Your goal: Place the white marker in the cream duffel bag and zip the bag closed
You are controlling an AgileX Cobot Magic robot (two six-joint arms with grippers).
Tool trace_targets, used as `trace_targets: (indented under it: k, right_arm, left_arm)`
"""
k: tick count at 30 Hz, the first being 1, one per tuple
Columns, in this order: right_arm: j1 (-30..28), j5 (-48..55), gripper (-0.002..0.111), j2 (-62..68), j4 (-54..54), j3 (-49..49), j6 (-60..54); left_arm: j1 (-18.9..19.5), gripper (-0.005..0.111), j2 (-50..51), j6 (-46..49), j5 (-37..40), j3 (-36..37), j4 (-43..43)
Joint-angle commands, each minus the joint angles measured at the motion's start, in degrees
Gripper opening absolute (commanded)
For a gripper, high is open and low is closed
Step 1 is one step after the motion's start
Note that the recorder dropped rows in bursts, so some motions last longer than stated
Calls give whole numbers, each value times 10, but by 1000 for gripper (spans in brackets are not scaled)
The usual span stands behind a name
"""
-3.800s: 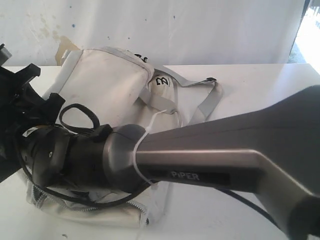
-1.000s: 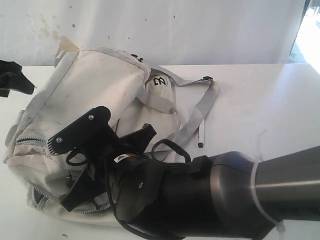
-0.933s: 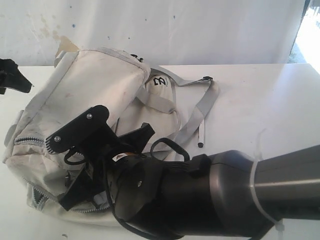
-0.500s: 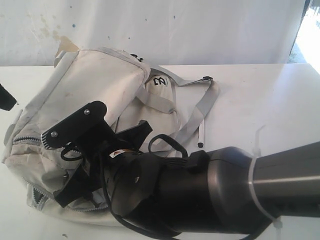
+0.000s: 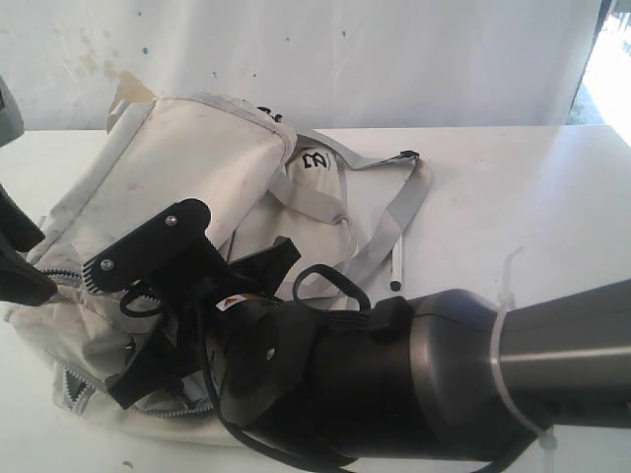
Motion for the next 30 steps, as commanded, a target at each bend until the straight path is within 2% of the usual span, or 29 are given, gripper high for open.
trace_targets:
  k: [1, 5, 7, 9, 11, 13, 15, 16, 17, 22, 26, 30]
  right_arm:
    - [-1, -1, 0, -6, -5, -3, -3]
    - [-1, -2, 0, -6, -5, -3, -3]
    - [-1, -2, 0, -6, -5, -3, -3]
    - [-1, -2, 0, -6, -5, -3, -3]
    - [-1, -2, 0, -6, -6, -3, -3]
    - [-1, -4, 0, -6, -7, -3, -3]
    - [-1, -4, 0, -6, -7, -3, -3]
    - [-1, -4, 0, -6, -7, -3, -3]
    - [-1, -8, 0, -6, -7, -3, -4]
    - [-3, -119, 0, -6, 46, -3, -30]
    - [-23, -119, 0, -6, 88, -3, -52]
    - [-29, -120, 0, -6, 106, -3, -64]
  left_arm:
    - [-23, 76, -5, 35, -56, 39, -2]
    - [-67, 76, -5, 78, -137, 66, -5]
    - [-87, 76, -5, 100, -206, 79, -5]
    - [-95, 76, -1, 117, -230, 95, -5]
    - [-96, 71, 8, 139, -229, 110, -13]
    - [-96, 56, 12, 157, -237, 119, -16]
    - [-96, 31, 12, 155, -237, 119, -18]
    - [-96, 8, 12, 153, -233, 119, -18]
    - [-96, 0, 12, 149, -233, 119, -18]
    - [-95, 0, 1, 78, -243, 111, -18]
    - [-76, 0, -19, 35, -242, 111, -17]
    - [-66, 0, -22, -41, -233, 111, 19]
